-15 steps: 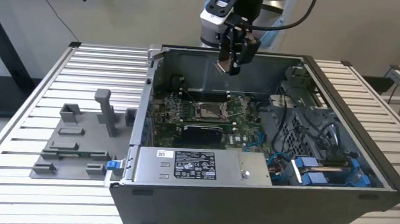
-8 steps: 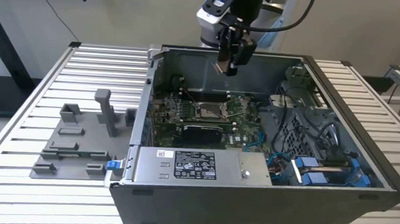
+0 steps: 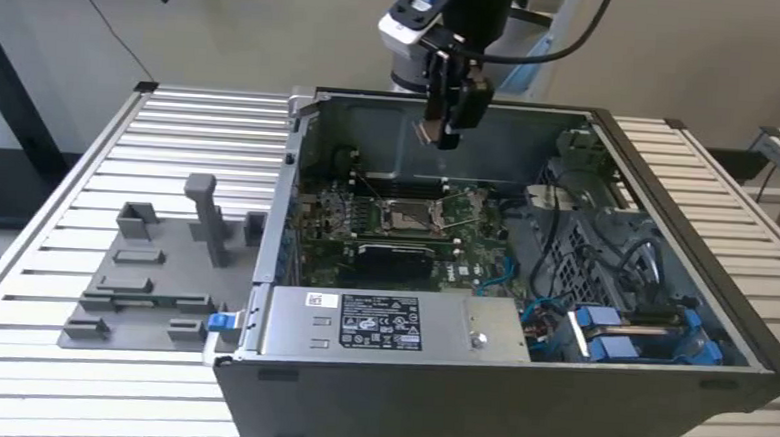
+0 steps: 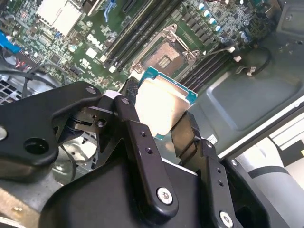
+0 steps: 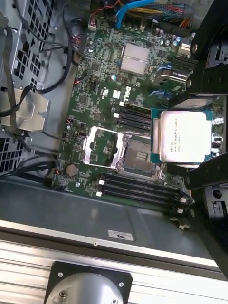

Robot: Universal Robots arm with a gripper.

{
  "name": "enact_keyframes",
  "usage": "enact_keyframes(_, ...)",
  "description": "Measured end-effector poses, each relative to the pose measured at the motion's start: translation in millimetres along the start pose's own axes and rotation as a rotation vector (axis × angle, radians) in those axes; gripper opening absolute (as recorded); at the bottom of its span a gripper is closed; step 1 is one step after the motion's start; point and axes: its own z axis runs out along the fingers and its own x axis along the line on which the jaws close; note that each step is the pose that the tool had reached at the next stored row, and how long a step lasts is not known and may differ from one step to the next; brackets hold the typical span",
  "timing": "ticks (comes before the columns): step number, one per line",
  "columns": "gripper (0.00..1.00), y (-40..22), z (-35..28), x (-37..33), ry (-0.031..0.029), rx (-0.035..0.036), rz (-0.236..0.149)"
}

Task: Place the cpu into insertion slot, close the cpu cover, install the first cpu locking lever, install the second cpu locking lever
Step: 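Place the cpu into insertion slot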

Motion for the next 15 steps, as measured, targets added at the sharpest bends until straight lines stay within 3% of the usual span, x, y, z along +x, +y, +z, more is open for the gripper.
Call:
enact_keyframes(9,0.55,0.0,3.9,0.0,0.0026,0.0097,0.092)
enact_keyframes(15,0.55,0.3,6.9,1.2,0.0033,0.0107,0.138)
